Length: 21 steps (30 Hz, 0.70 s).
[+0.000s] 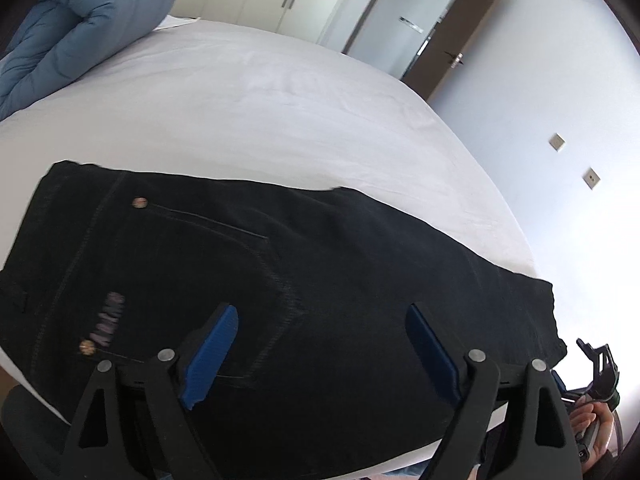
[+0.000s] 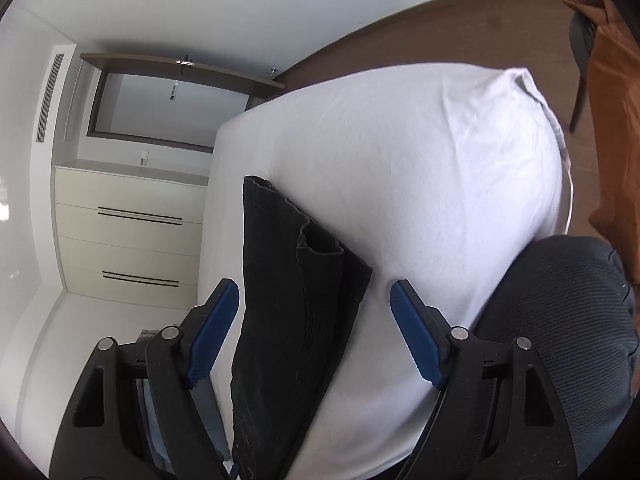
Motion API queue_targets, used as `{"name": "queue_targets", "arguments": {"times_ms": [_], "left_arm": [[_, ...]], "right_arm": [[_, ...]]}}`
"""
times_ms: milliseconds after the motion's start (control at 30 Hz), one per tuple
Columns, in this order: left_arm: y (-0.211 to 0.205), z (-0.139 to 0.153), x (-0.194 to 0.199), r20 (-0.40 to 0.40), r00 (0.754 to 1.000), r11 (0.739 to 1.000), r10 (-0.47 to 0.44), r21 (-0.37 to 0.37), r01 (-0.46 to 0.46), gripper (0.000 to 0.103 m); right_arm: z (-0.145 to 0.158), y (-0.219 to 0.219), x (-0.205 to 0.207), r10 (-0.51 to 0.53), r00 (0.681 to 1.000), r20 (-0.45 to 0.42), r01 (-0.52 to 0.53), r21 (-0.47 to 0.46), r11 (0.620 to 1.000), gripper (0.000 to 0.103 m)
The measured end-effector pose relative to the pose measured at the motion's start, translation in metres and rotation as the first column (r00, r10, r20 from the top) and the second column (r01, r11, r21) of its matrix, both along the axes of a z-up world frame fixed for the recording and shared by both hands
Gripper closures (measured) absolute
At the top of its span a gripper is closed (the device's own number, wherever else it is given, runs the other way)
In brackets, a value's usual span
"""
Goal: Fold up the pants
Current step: 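Pull the leg hem with the right gripper toward the left gripper and smooth it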
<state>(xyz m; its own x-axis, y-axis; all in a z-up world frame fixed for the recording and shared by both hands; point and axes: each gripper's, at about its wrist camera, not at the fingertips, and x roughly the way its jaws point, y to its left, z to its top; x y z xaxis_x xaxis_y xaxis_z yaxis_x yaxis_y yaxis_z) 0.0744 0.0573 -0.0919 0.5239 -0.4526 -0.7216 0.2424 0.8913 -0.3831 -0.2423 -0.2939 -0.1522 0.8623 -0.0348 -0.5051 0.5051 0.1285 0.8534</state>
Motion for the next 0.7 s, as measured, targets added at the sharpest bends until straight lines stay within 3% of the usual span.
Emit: {"name": "queue_targets", "arguments": {"times_ms": [233,367,500,600,700], "left_arm": [[-0.087,-0.007,0.009,-0.025,0.988,0.988,-0.153,0.018,0.154,0.015],[-0.11,-0.017,0.018,-0.065,0.983,0.985,-0.17,0.031,0.172,0.015],[-0.117,-0.039,0.022,-0.149,0.976,0.984,-0.16,0.057,0.17,0.015],[-0.122,-0.045,0.014,-0.129,0.974,0.974,-0.185,0.104,0.199,0.015],[-0.132,-0.048,0.01,-0.116,0.972,0.96,-0.206,0.17,0.224,0.013]], "right_arm": [[-0.024,-0.001,0.037,0.006,0.996,0.09,-0.01,0.047,0.999,0.031],[-0.03,0.001,0.038,-0.019,0.993,0.118,0.009,0.091,0.996,0.055],[-0.035,0.005,0.052,-0.013,0.993,0.121,0.002,0.088,0.996,0.072],[-0.04,0.011,0.063,-0.004,0.994,0.105,-0.003,0.072,0.997,0.086],[-0.035,0.02,0.073,0.007,0.998,0.055,-0.008,0.024,1.0,0.091]]}}
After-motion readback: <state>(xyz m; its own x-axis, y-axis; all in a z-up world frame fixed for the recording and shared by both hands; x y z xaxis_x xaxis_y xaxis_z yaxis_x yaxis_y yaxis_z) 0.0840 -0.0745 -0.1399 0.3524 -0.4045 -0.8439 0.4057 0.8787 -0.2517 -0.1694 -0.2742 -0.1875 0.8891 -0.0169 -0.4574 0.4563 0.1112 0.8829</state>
